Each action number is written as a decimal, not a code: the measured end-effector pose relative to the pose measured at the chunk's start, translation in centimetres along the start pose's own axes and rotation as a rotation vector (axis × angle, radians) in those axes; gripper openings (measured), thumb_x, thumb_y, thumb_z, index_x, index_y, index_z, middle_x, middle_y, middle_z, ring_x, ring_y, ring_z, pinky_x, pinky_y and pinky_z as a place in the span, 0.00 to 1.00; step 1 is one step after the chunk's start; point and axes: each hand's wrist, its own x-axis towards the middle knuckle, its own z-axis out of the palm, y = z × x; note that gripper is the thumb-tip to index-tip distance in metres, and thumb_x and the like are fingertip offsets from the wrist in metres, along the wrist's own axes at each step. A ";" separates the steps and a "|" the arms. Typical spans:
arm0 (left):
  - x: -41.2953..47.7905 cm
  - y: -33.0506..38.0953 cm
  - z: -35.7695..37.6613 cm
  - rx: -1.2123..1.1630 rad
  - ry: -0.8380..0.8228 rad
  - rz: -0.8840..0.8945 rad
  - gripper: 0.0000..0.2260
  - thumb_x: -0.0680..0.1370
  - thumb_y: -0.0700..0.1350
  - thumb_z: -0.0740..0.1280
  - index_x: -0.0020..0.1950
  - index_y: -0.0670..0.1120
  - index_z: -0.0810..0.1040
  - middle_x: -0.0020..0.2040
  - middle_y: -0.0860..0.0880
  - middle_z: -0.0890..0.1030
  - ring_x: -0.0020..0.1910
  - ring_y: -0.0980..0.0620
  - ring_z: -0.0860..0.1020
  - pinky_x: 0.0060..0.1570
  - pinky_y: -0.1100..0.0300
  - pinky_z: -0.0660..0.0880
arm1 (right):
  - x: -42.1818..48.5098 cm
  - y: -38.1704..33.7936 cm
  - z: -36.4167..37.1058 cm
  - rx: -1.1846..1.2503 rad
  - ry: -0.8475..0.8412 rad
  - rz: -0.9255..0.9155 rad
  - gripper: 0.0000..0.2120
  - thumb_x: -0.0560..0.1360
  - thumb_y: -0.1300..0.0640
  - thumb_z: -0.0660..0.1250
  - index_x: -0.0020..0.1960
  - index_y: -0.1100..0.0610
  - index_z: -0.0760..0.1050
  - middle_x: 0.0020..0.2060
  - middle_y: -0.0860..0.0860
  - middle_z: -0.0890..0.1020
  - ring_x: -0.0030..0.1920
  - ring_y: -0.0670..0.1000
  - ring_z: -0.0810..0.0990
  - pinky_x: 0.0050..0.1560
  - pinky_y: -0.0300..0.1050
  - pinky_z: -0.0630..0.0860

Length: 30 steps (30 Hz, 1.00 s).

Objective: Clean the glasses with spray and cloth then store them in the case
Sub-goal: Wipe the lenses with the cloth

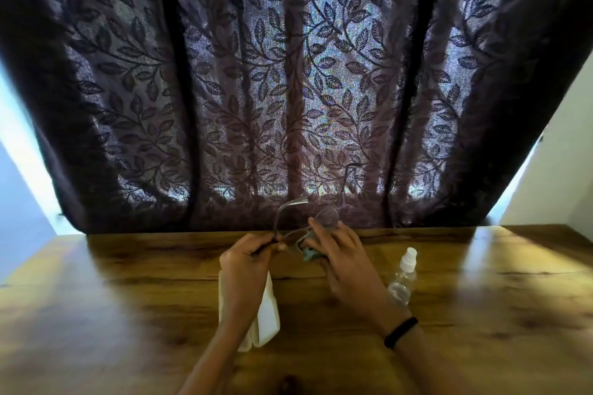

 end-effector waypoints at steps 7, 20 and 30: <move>-0.1 0.6 0.0 0.016 -0.006 0.063 0.19 0.66 0.31 0.73 0.42 0.56 0.81 0.36 0.60 0.81 0.36 0.64 0.80 0.37 0.70 0.77 | -0.3 0.3 -0.2 -0.072 -0.078 0.031 0.34 0.78 0.61 0.56 0.69 0.52 0.33 0.69 0.53 0.68 0.72 0.50 0.57 0.72 0.42 0.35; -0.4 0.9 0.7 -0.003 -0.057 0.106 0.23 0.65 0.31 0.73 0.41 0.62 0.81 0.41 0.68 0.81 0.38 0.66 0.80 0.39 0.77 0.72 | 0.0 -1.5 0.8 -0.053 -0.024 -0.030 0.33 0.78 0.58 0.56 0.70 0.55 0.34 0.70 0.56 0.67 0.73 0.53 0.58 0.71 0.48 0.35; -0.6 0.7 0.8 0.003 -0.028 0.092 0.23 0.67 0.37 0.74 0.40 0.68 0.79 0.43 0.67 0.81 0.40 0.65 0.80 0.40 0.77 0.72 | 0.2 -0.4 1.1 -0.181 -0.005 0.074 0.33 0.79 0.51 0.54 0.73 0.56 0.35 0.71 0.52 0.64 0.74 0.49 0.54 0.74 0.49 0.35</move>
